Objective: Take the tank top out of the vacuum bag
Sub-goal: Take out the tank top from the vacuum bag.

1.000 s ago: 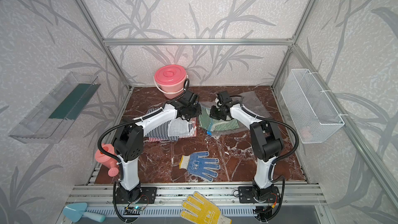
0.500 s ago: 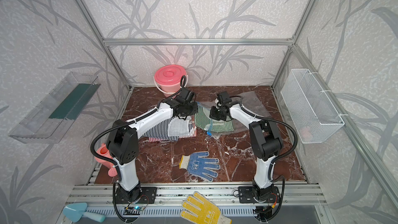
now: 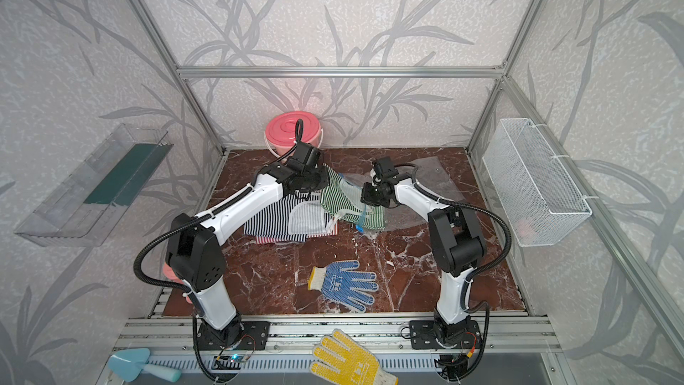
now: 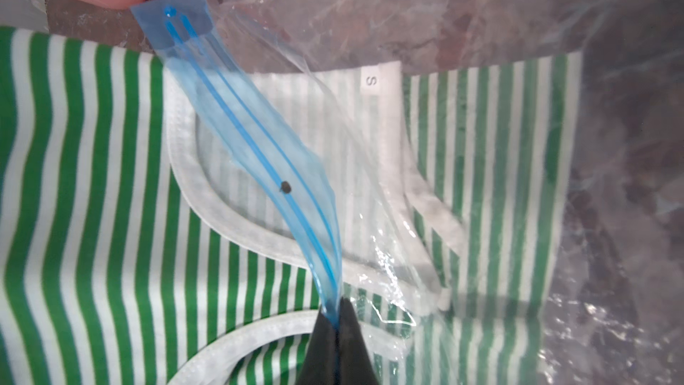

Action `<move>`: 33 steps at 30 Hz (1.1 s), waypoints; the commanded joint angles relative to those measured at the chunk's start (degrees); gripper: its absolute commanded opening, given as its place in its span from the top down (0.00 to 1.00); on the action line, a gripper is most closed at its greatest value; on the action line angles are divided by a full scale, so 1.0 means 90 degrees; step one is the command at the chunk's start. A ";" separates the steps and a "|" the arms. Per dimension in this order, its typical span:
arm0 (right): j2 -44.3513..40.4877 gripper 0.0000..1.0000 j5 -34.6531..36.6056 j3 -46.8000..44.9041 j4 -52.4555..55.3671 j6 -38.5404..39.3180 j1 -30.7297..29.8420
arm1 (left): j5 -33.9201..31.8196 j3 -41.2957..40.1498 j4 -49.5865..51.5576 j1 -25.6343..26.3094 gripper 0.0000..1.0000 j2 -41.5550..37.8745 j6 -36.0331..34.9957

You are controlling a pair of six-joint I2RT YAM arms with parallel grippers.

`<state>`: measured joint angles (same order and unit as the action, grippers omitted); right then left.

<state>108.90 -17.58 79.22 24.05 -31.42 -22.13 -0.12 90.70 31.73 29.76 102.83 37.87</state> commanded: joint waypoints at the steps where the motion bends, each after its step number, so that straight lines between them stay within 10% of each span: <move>1: 0.0182 1.00 0.0191 0.0105 0.0070 0.0121 0.0022 | -0.0031 0.0070 0.0074 -0.0117 1.00 -0.0239 -0.0087; 33: 0.0439 1.00 0.0310 0.0515 0.0291 0.0324 -0.0016 | -0.0669 -0.0897 0.0354 -0.0935 1.00 -0.1695 -0.0134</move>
<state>111.94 -15.81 81.93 24.97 -29.67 -22.13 -3.27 83.02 34.11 21.87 90.65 37.74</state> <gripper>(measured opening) 0.048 0.045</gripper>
